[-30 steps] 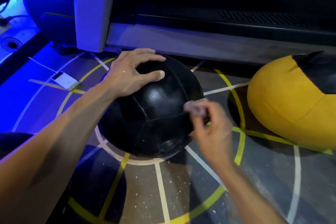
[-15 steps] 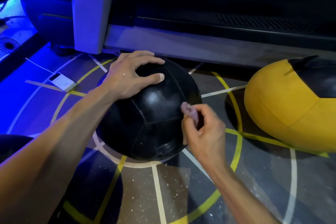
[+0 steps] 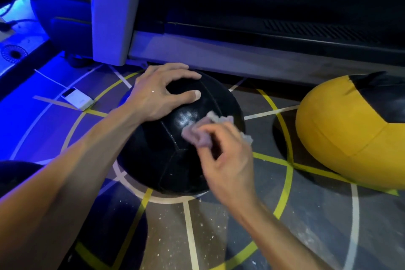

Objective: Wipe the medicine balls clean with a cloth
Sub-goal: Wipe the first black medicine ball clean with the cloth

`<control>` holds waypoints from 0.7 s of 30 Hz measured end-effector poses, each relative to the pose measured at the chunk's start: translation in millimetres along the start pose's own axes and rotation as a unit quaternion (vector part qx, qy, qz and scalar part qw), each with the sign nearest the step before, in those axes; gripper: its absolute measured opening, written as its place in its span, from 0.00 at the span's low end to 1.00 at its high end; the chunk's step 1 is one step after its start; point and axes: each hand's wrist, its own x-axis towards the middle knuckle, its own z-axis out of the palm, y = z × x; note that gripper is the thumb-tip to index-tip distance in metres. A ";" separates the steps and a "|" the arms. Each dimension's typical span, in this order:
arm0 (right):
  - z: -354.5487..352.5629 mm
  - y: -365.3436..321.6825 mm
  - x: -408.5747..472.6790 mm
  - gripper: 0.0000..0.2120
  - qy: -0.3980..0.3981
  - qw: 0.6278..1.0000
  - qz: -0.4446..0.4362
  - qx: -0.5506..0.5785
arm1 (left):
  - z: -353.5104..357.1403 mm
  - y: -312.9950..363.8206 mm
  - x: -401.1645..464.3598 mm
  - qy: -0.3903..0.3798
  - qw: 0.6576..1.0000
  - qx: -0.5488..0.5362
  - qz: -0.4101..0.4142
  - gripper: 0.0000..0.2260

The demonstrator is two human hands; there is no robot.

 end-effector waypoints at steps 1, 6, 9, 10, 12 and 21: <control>-2.7 2.3 -0.9 0.04 -0.017 0.999 -0.026 -0.014 | -0.2 -1.1 -0.5 -0.002 1.000 0.001 0.004 0.23; -18.2 28.7 23.9 0.06 0.076 0.994 0.073 0.008 | 3.9 8.1 0.7 0.004 1.000 0.013 -0.001 0.25; -16.4 34.5 19.6 0.09 0.076 0.994 0.075 -0.001 | 7.2 16.6 5.0 0.012 0.999 0.036 0.001 0.27; -18.0 37.7 18.7 0.10 0.085 0.993 0.080 0.001 | 7.5 21.1 6.3 0.019 0.999 0.031 0.014 0.27; -22.6 43.9 20.8 0.09 0.108 0.989 0.097 0.005 | 1.0 27.5 5.3 0.043 0.997 -0.019 0.055 0.25; -22.2 39.0 44.3 0.05 0.156 0.975 0.156 -0.012 | -6.5 -12.2 -46.2 -0.003 1.000 -0.027 0.011 0.30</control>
